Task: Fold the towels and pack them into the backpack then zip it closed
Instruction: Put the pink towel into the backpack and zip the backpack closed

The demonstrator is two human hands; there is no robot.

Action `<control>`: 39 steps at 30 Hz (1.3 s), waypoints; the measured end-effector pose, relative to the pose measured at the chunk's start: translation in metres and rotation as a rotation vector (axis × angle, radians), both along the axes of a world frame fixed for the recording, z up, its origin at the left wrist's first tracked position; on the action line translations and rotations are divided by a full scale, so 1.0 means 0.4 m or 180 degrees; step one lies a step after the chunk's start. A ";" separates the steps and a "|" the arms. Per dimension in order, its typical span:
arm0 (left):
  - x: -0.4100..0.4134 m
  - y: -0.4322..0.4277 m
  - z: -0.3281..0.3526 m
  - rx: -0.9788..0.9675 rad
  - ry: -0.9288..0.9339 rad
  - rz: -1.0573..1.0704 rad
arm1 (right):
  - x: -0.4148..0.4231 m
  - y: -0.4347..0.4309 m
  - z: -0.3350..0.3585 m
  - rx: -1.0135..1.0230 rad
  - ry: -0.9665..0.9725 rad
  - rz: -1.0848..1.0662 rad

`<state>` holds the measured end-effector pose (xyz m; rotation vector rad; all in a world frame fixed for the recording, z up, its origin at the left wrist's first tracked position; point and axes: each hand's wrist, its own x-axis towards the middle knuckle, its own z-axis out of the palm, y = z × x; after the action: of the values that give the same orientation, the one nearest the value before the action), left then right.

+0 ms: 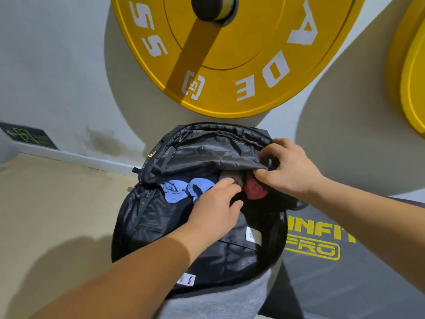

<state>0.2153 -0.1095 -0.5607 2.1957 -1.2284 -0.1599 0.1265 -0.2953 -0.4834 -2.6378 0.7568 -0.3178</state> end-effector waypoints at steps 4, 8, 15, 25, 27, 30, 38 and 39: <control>0.035 0.105 0.014 -0.0268 0.0016 0.0036 | 0.026 0.031 0.006 0.1656 -0.0135 -0.0385; 0.049 0.175 0.045 -0.0361 0.0151 0.0106 | 0.046 0.071 0.046 0.1892 -0.0714 -0.0652; 0.025 0.294 0.199 -0.0768 -0.0277 0.0491 | 0.004 0.186 0.203 0.1629 0.0016 0.0551; 0.098 0.446 0.269 -0.0387 -0.0787 0.0961 | -0.009 0.409 0.111 0.0410 0.2142 0.1537; 0.158 0.455 0.181 -0.0010 -0.0514 0.1041 | 0.008 0.414 0.053 0.0020 0.1322 0.1440; 0.246 0.457 0.069 0.0008 0.0200 0.1435 | 0.017 0.426 -0.004 0.0121 0.1579 0.1523; 0.419 0.388 -0.070 -0.0346 0.1455 0.1273 | 0.183 0.434 -0.052 -0.0477 0.1987 0.1476; 0.427 0.376 -0.088 -0.0345 0.1476 0.1196 | 0.199 0.438 -0.062 -0.0470 0.2104 0.1446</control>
<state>0.3861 0.0409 -0.5961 2.0924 -0.5504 -0.4092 0.2062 -0.1201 -0.5081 -2.9650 0.2819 0.6722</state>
